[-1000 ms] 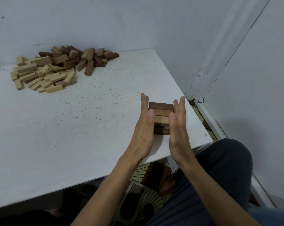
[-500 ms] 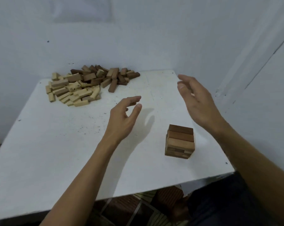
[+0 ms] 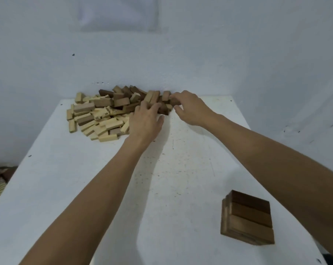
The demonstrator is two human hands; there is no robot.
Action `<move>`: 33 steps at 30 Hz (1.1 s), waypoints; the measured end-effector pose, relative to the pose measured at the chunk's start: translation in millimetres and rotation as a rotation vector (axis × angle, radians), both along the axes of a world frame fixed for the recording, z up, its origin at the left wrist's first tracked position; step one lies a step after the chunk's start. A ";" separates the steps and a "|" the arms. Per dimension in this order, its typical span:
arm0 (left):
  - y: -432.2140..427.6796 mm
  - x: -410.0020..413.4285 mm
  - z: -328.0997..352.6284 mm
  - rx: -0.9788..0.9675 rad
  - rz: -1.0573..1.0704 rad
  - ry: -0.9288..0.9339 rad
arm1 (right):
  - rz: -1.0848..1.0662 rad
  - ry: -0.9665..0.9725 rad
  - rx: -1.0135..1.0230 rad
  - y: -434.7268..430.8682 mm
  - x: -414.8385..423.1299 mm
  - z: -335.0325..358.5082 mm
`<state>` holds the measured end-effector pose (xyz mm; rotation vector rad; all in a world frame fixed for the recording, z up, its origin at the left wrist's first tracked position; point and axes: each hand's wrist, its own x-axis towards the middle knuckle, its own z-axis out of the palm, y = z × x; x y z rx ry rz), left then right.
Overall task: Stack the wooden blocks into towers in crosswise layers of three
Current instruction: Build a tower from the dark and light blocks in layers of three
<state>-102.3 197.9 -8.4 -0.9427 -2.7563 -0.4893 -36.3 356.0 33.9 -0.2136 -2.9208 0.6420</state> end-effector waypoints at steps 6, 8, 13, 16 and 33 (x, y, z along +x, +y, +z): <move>24.1 -13.0 -8.7 -0.201 0.070 0.048 | 0.004 -0.106 0.111 14.8 -54.2 -19.2; 26.6 -15.2 -11.3 -0.208 0.075 0.064 | 0.021 -0.160 0.145 19.1 -61.9 -20.6; 23.4 -16.6 -18.1 -0.124 0.059 0.074 | 0.040 -0.134 0.147 24.6 -66.8 -20.7; 18.2 -16.8 -24.0 -0.051 0.026 0.095 | 0.065 -0.069 0.151 21.9 -65.4 -21.2; 20.1 -10.2 -30.6 0.408 0.072 -0.149 | -0.091 0.066 -0.081 22.5 -29.4 -25.8</move>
